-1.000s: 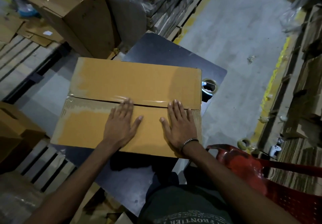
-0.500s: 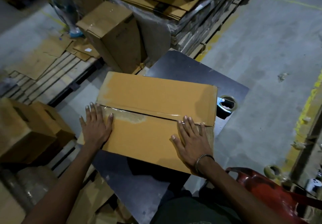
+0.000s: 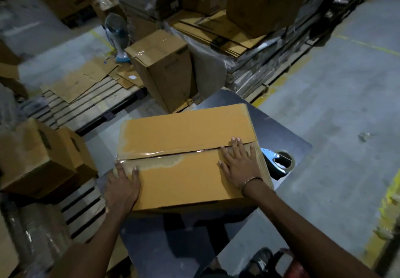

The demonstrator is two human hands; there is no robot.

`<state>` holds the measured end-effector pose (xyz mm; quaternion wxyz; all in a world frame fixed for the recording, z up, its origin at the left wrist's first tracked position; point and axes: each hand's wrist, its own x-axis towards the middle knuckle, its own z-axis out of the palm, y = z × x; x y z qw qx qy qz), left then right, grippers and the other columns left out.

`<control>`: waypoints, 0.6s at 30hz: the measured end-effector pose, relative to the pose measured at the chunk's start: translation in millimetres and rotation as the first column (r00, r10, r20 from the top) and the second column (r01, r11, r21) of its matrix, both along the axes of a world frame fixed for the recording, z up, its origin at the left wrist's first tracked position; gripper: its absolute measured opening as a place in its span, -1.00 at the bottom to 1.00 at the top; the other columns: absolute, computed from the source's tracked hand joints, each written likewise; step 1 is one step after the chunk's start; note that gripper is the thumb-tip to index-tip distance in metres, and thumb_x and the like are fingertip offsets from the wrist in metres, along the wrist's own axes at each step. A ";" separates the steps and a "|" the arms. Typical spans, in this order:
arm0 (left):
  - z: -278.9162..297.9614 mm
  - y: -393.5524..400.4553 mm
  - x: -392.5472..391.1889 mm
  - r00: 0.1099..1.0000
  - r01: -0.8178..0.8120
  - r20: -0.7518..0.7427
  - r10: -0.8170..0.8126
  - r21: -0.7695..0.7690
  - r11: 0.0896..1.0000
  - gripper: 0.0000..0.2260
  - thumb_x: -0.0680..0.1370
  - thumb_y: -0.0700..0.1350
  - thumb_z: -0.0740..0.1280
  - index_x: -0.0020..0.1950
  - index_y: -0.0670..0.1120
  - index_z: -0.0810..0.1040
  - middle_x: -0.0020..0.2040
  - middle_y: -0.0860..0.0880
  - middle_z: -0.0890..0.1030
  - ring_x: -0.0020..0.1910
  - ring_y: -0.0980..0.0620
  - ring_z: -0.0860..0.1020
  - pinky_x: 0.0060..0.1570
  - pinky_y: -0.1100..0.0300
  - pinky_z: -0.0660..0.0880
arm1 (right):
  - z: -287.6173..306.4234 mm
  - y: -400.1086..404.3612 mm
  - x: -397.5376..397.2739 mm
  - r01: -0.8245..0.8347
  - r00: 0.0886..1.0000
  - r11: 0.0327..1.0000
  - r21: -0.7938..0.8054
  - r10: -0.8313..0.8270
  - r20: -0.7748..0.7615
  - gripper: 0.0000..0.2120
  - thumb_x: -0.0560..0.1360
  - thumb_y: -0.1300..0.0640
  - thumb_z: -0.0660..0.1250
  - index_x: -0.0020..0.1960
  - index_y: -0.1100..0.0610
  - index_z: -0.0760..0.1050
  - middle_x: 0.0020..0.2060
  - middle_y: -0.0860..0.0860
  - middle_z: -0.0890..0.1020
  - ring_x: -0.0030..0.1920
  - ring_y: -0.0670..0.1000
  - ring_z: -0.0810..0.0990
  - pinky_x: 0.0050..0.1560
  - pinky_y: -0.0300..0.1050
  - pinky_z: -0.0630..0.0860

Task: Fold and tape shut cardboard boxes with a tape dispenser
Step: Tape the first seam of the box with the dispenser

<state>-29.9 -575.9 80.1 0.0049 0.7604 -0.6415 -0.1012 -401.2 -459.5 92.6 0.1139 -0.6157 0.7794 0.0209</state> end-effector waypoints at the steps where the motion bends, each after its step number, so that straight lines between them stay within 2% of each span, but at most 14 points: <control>1: -1.0 9.8 0.7 0.999 -0.030 -0.019 0.030 0.001 1.000 -0.20 0.64 0.42 -0.08 0.73 -0.07 -0.03 0.58 -0.36 0.29 0.50 -0.40 0.34 0.40 -0.36 0.34 | -0.7 0.6 7.4 0.013 1.000 1.000 0.005 -0.013 0.021 -0.32 0.62 -0.31 -0.32 0.69 -0.13 -0.08 0.68 0.11 -0.13 0.67 0.16 -0.21 0.57 0.38 -0.14; 3: -3.4 32.3 1.5 0.996 -0.078 -0.046 0.078 -0.003 0.997 -0.19 0.62 0.45 -0.08 0.73 -0.03 -0.04 0.63 -0.32 0.23 0.52 -0.42 0.31 0.37 -0.41 0.35 | -6.0 3.0 21.8 0.005 0.997 0.999 0.050 -0.009 0.076 -0.31 0.63 -0.35 -0.27 0.69 -0.11 -0.16 0.67 0.10 -0.19 0.66 0.18 -0.23 0.54 0.41 -0.14; 6: -7.9 65.5 -2.8 0.988 -0.137 -0.068 0.137 0.004 0.991 -0.17 0.61 0.45 -0.08 0.73 -0.04 -0.06 0.65 -0.32 0.14 0.54 -0.42 0.27 0.39 -0.40 0.35 | -15.0 -0.2 22.7 -0.035 0.996 0.997 0.062 0.030 0.084 -0.25 0.61 -0.42 -0.31 0.69 -0.06 -0.22 0.67 0.12 -0.22 0.65 0.18 -0.29 0.56 0.41 -0.19; 9: -8.6 82.8 -19.3 0.985 -0.174 0.025 0.174 0.031 0.984 -0.21 0.64 0.42 -0.09 0.72 -0.07 0.06 0.67 -0.32 0.07 0.62 -0.34 0.13 0.50 -0.35 0.20 | -18.0 -12.9 9.6 -0.104 0.991 0.994 0.030 0.101 0.088 -0.20 0.59 -0.47 -0.34 0.69 -0.06 -0.20 0.67 0.11 -0.20 0.65 0.17 -0.28 0.57 0.40 -0.17; 11: -6.4 86.9 -35.2 0.988 -0.110 0.105 0.109 -0.005 0.994 -0.29 0.69 0.36 -0.09 0.70 -0.06 0.19 0.67 -0.32 0.15 0.64 -0.31 0.12 0.54 -0.32 0.11 | -16.3 -24.2 0.5 -0.152 0.984 0.988 0.017 0.149 0.098 -0.17 0.56 -0.50 -0.34 0.69 -0.07 -0.19 0.67 0.11 -0.20 0.65 0.16 -0.29 0.57 0.40 -0.17; 14: -2.9 89.1 -69.1 0.989 0.034 0.149 -0.026 -0.053 0.998 -0.31 0.69 0.33 -0.08 0.67 -0.06 0.27 0.65 -0.26 0.25 0.63 -0.26 0.19 0.53 -0.32 0.14 | -12.8 -38.4 -10.0 -0.201 0.975 0.979 0.015 0.199 0.095 -0.13 0.54 -0.54 -0.33 0.69 -0.07 -0.18 0.67 0.10 -0.19 0.66 0.16 -0.27 0.57 0.38 -0.17; 18: 1.3 85.4 -122.6 0.971 0.237 0.050 -0.232 -0.125 0.963 -0.40 0.71 0.28 0.04 0.65 -0.04 0.30 0.68 -0.16 0.22 0.64 -0.17 0.21 0.55 -0.28 0.16 | -10.1 -42.7 -19.6 -0.230 0.965 0.973 -0.003 0.228 0.132 -0.17 0.57 -0.52 -0.20 0.69 -0.09 -0.12 0.68 0.06 -0.13 0.67 0.13 -0.22 0.58 0.33 -0.14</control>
